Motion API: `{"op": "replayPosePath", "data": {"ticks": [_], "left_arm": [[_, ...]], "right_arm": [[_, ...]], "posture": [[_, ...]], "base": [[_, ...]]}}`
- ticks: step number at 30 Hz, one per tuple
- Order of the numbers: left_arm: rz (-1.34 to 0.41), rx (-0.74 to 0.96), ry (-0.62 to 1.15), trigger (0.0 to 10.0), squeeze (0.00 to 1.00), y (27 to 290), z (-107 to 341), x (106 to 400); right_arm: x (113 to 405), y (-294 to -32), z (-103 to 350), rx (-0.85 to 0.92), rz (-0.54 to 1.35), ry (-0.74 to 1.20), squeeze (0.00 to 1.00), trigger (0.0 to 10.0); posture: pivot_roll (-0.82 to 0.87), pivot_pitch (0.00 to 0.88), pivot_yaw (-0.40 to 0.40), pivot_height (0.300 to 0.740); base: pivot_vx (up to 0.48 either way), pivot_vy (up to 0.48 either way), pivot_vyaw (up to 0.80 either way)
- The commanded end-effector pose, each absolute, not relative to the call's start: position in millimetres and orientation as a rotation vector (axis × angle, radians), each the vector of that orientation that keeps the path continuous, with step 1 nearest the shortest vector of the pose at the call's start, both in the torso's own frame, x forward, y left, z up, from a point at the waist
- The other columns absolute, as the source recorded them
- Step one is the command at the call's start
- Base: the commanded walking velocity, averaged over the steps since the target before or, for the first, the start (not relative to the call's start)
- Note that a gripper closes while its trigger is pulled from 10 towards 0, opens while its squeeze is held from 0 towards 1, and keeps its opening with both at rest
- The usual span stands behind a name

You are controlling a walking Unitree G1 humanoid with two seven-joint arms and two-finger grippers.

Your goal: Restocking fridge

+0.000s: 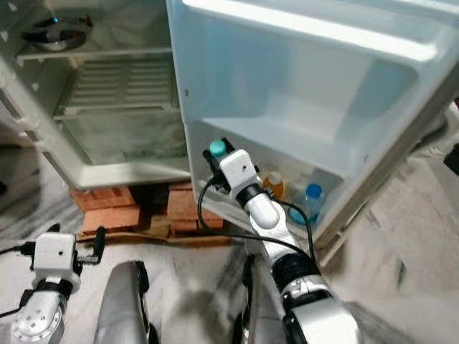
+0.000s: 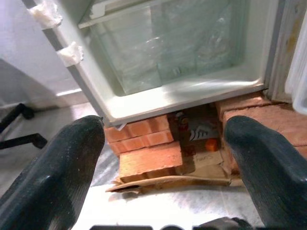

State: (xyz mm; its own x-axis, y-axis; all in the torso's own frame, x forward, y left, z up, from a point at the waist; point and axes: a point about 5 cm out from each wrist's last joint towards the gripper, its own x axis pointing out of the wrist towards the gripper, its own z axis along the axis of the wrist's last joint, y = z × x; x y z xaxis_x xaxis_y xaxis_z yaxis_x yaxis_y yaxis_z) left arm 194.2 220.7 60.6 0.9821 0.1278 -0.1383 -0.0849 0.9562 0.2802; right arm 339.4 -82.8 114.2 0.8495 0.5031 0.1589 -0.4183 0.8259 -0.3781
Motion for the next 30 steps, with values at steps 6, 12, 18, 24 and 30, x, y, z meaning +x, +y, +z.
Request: {"op": "replayPosePath", "data": {"ticks": [6,12,18,24,30], "left_arm": [[0.136,0.334,0.151,10.0,0.0,229.5,71.6,181.4],[0.156,0.343,0.149,10.0,0.0,231.2,74.4,179.5],[0.156,0.351,0.15,10.0,0.0,228.6,76.1,178.3],[0.14,0.346,0.162,10.0,0.0,225.2,73.1,177.9],[0.128,0.35,0.171,10.0,0.0,225.0,70.1,183.3]], "right_arm": [[346.3,-84.6,109.8,-0.656,0.468,-0.287,0.0,10.0],[350.3,-77.9,107.5,-0.785,0.442,-0.297,0.0,10.0],[348.7,-75.2,98.6,-0.872,0.464,-0.274,0.0,10.0],[350.0,-100.1,75.2,-0.643,0.346,0.035,0.0,10.0],[352.8,-129.9,68.5,-0.549,0.215,0.167,0.0,10.0]], "posture": [[0.22,0.207,-0.06,0.518],[0.24,0.211,-0.069,0.518],[0.24,0.215,-0.07,0.518],[0.24,0.211,-0.071,0.518],[0.23,0.184,-0.061,0.518]], "base": [[0.0,0.0,0.0],[0.0,0.0,0.0],[0.0,0.0,0.0],[0.0,0.0,0.0],[0.0,0.0,0.0]]}}
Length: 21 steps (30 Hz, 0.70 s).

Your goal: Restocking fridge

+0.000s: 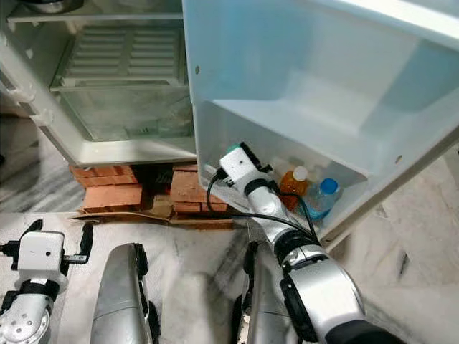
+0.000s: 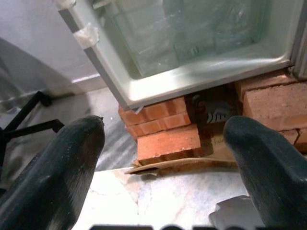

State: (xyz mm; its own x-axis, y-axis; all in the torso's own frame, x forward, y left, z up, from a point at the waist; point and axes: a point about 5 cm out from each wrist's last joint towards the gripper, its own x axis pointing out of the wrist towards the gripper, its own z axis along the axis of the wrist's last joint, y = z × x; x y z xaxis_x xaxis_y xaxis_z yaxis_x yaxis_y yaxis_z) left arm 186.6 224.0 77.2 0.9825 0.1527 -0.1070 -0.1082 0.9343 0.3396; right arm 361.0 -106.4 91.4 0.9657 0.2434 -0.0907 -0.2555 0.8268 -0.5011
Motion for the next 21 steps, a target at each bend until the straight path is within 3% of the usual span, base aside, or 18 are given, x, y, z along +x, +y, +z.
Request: {"op": "replayPosePath", "data": {"ticks": [1,3,4,6,9,10,21], "left_arm": [[0.128,0.35,0.171,10.0,0.0,225.0,70.1,183.3],[0.125,0.35,0.169,10.0,0.0,224.7,70.4,186.1],[0.124,0.351,0.166,10.0,0.0,224.8,70.7,188.6],[0.12,0.354,0.162,10.0,0.0,225.3,70.6,193.8],[0.117,0.353,0.154,10.0,0.0,225.4,70.8,200.2],[0.117,0.352,0.152,10.0,0.0,225.1,70.5,202.2],[0.103,0.342,0.139,10.0,0.0,221.3,63.4,222.7]], "right_arm": [[352.8,-129.9,68.5,-0.549,0.215,0.167,0.0,10.0],[354.4,-135.4,70.1,-0.519,0.194,0.18,0.0,10.0],[355.5,-139.1,71.6,-0.503,0.181,0.182,0.6,10.0],[357.0,-144.2,74.0,-0.488,0.165,0.182,0.81,10.0],[357.9,-147.6,76.2,-0.477,0.157,0.172,0.82,10.0],[358.0,-148.9,76.7,-0.476,0.153,0.17,1.0,10.0],[365.6,-161.7,96.7,-0.455,0.134,0.073,1.0,10.0]], "posture": [[0.23,0.184,-0.061,0.518],[0.22,0.171,-0.058,0.518],[0.22,0.164,-0.056,0.518],[0.21,0.152,-0.055,0.518],[0.2,0.144,-0.052,0.518],[0.2,0.136,-0.052,0.518],[0.14,0.076,-0.037,0.518]], "base": [[0.0,0.0,0.0],[0.0,0.0,0.0],[0.0,0.0,0.0],[0.0,0.0,0.0],[0.0,0.0,0.0],[0.0,0.0,0.0],[0.0,0.0,0.0]]}}
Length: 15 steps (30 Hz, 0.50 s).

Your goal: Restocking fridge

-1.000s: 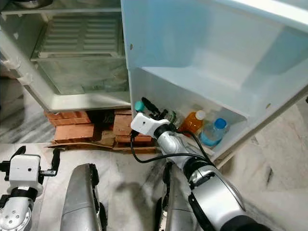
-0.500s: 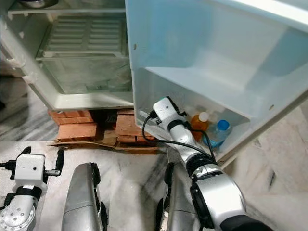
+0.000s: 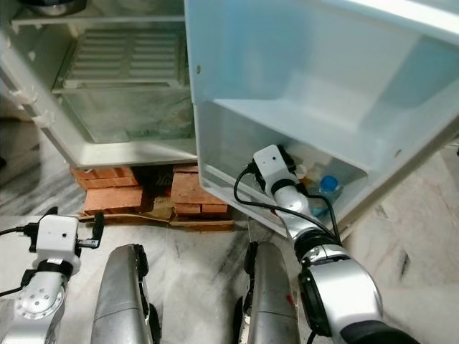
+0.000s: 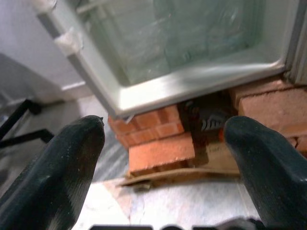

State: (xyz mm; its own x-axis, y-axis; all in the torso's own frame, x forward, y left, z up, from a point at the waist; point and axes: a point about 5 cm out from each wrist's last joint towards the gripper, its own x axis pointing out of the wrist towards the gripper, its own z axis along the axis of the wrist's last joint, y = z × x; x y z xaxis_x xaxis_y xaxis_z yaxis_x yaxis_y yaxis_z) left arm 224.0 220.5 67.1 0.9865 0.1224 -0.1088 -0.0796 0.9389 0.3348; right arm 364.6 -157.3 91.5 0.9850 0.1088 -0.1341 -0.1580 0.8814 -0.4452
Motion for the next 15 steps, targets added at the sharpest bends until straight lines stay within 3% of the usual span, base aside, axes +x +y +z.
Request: {"op": "replayPosePath", "data": {"ticks": [1,8,15], "left_arm": [[0.103,0.342,0.139,10.0,0.0,221.3,63.4,222.7],[0.004,0.333,0.144,10.0,0.0,218.8,56.8,236.8],[-0.021,0.32,0.131,10.0,0.0,213.4,55.9,245.7]], "right_arm": [[365.6,-161.7,96.7,-0.455,0.134,0.073,1.0,10.0],[374.9,-153.9,133.9,-0.395,0.245,-0.123,1.0,10.0],[363.5,-154.2,132.8,-0.29,0.318,-0.185,1.0,10.0]], "posture": [[0.14,0.076,-0.037,0.518],[0.08,0.022,-0.008,0.518],[0.05,0.0,0.0,0.518]], "base": [[0.0,0.0,0.0],[0.0,0.0,0.0],[0.0,0.0,0.0]]}}
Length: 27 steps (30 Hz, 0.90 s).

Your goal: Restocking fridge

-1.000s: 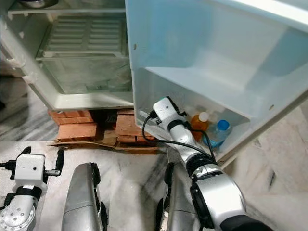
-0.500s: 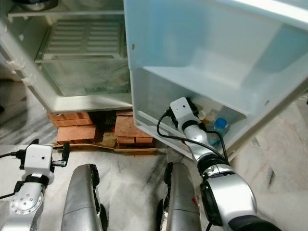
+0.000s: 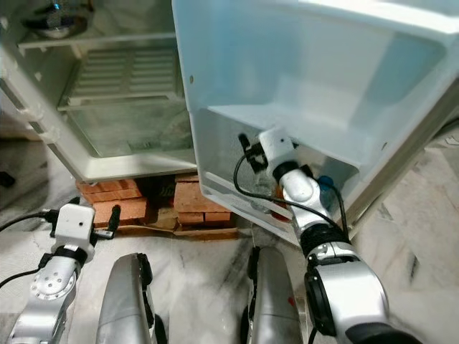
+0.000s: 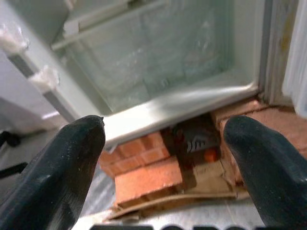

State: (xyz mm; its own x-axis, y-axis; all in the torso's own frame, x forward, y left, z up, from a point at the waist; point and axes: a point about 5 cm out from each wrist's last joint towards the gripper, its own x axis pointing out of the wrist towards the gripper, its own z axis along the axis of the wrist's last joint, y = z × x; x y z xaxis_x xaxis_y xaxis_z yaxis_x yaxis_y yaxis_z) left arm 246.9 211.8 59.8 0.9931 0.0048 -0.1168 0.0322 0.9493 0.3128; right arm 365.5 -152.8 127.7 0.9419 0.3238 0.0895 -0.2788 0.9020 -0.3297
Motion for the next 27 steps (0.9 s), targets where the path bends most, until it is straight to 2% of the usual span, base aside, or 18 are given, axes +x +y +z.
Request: {"op": "replayPosePath", "data": {"ticks": [1,7,8,9,15,17,23,27], "left_arm": [[-0.019,0.313,0.126,10.0,0.0,212.7,56.1,246.3],[-0.008,0.276,0.126,10.0,0.0,209.6,52.1,244.1],[-0.007,0.271,0.128,10.0,0.0,209.2,50.8,243.3],[-0.008,0.268,0.13,10.0,0.0,208.7,50.1,243.1],[-0.028,0.263,0.128,10.0,0.0,204.6,48.7,245.9],[-0.028,0.264,0.12,10.0,0.0,204.6,51.6,249.3],[-0.016,0.265,0.101,10.0,0.0,208.0,55.0,253.5],[-0.011,0.254,0.093,10.0,0.0,206.6,56.0,255.5]], "right_arm": [[357.7,-153.8,128.5,-0.259,0.324,-0.19,1.0,10.0],[308.6,-145.8,91.9,-0.024,0.315,-0.142,0.99,10.0],[296.3,-143.4,83.6,-0.011,0.293,-0.122,0.15,10.0],[289.8,-142.6,81.2,-0.015,0.272,-0.124,0.0,10.0],[269.2,-150.3,92.5,0.03,0.194,-0.185,0.0,10.0],[270.3,-154.5,103.5,-0.041,0.186,-0.225,0.0,10.0],[274.0,-164.4,124.9,-0.009,0.119,-0.25,0.0,10.0],[271.9,-159.1,130.2,-0.003,0.149,-0.257,0.0,10.0]], "posture": [[0.05,0.0,-0.001,0.518],[0.04,0.0,0.0,0.518],[0.04,0.0,0.005,0.518],[0.03,0.0,0.009,0.518],[0.01,0.0,0.034,0.518],[0.0,0.0,0.042,0.538],[0.0,0.0,0.037,0.578],[0.0,0.0,0.031,0.598]], "base": [[0.0,0.0,0.0],[0.0,0.0,0.0],[0.0,0.0,0.0],[0.0,0.0,0.0],[0.0,0.0,0.0],[0.0,0.0,0.0],[0.0,0.0,0.0],[0.0,0.0,0.0]]}}
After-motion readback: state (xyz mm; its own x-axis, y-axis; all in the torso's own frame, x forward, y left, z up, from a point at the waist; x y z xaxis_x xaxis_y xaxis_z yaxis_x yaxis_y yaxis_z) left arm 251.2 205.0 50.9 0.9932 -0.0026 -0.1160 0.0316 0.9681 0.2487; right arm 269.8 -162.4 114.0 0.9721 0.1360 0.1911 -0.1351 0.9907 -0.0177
